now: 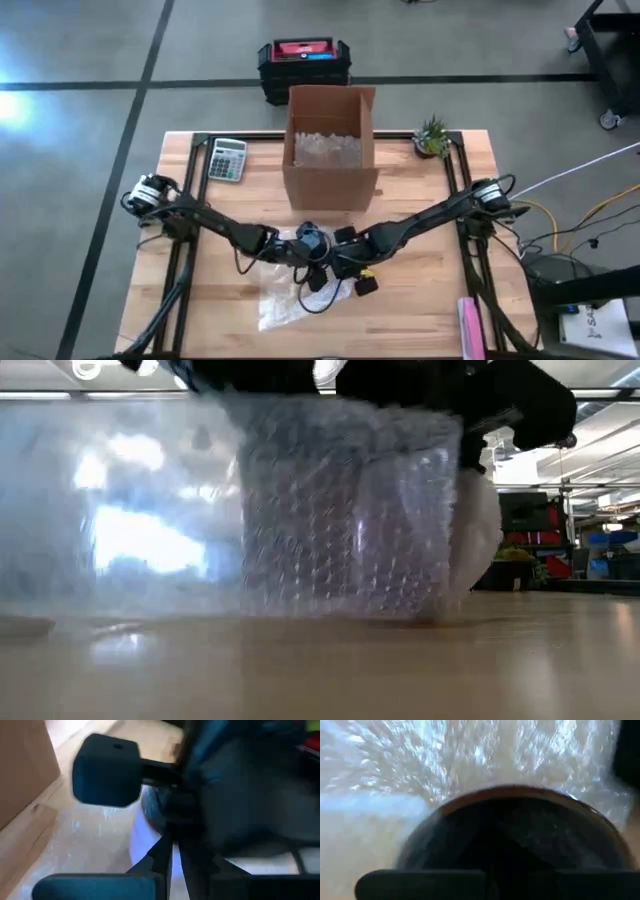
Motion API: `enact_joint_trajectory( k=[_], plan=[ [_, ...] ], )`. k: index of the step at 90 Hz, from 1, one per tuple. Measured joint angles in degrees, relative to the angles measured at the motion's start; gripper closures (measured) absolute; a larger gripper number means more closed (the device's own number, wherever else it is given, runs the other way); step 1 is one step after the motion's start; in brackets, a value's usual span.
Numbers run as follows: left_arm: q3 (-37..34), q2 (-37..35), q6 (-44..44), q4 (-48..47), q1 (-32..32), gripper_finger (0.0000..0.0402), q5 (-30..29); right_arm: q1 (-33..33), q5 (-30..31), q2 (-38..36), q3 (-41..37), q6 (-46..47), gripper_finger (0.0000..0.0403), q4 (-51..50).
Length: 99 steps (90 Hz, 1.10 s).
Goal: Wrap mug
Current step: Wrap the purple mug with bubble wrap
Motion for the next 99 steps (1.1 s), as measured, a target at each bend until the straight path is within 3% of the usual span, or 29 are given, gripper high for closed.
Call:
enact_joint_trajectory(
  k=[13,35,53,64,70,79,92,99],
  plan=[
    [1.3,-4.5,-7.1,-17.9,-4.0,0.0381,0.2,-0.1,0.0,-1.0,1.2,-0.7,0.0403,-0.1],
    [-3.2,-5.7,-22.5,-32.1,-8.0,0.0363,4.5,-0.3,0.0,-1.7,4.7,-3.9,0.0403,-0.5],
    [-9.8,-4.3,-26.5,-28.6,-8.5,0.0264,10.9,-0.3,0.0,-5.3,9.4,-4.4,0.0403,-12.0],
    [-14.3,-2.7,-25.5,-22.9,-8.5,0.0201,13.5,-0.3,-0.2,-10.6,8.6,-0.4,0.0403,-19.1],
    [-15.8,-1.8,-25.3,-21.1,-8.6,0.0188,13.6,0.1,-0.1,-13.8,5.8,2.5,0.0403,-21.5],
    [-16.9,-0.9,-25.0,-20.1,-8.5,0.0224,13.4,0.9,0.0,-19.3,-2.5,7.1,0.0403,-19.3],
    [-15.5,-2.2,-24.4,-22.2,-8.5,0.037,12.0,2.4,-0.1,-26.0,-18.9,13.1,0.0403,-4.8],
    [-13.5,-3.7,-24.0,-25.6,-8.6,0.0385,9.8,2.9,0.6,-27.6,-26.3,14.8,0.0403,7.5]
  ],
)
